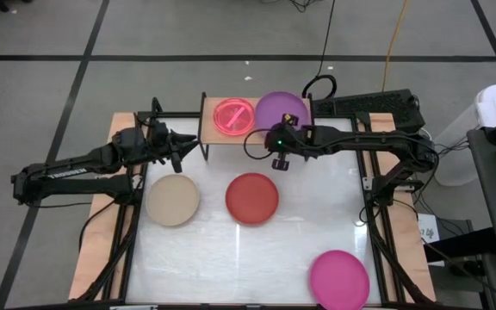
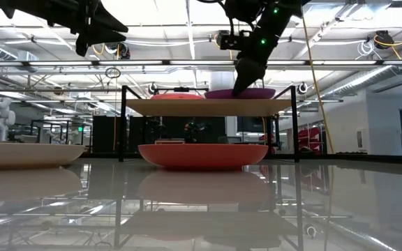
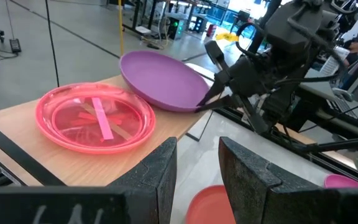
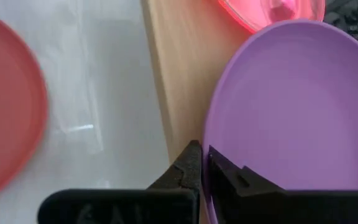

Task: Place and stack plates onto a shelf
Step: Put the big purple plate on the shelf

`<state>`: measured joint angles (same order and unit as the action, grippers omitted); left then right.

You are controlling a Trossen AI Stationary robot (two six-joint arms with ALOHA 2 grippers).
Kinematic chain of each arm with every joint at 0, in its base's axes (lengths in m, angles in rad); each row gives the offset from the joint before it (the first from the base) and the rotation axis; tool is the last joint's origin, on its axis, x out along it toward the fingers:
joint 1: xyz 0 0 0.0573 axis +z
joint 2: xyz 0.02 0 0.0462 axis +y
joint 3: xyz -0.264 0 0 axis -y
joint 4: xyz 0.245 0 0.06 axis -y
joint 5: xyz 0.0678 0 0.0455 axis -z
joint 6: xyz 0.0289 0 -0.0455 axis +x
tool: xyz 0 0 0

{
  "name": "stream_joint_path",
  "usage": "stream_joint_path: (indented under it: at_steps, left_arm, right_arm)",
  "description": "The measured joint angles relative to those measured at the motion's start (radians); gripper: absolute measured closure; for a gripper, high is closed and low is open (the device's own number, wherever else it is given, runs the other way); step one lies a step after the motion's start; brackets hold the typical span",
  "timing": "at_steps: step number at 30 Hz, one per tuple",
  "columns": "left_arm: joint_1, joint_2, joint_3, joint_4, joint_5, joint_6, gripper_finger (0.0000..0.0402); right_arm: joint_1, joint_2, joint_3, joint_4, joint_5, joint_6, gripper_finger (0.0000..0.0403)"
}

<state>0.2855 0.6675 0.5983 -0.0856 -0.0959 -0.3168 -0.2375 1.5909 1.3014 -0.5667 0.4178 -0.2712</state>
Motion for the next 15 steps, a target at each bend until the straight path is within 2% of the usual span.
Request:
stream_joint_path:
  at_steps: [10,15]
  left_arm:
    - [0.0,0.0,0.0,0.0,0.0,0.0,0.0277]
    - [0.0,0.0,0.0,0.0,0.0,0.0,0.0277]
  right_arm:
    - [0.0,0.0,0.0,0.074,-0.079,-0.003,0.0401]
    - [0.0,0.0,0.0,0.084,-0.082,-0.003,0.0401]
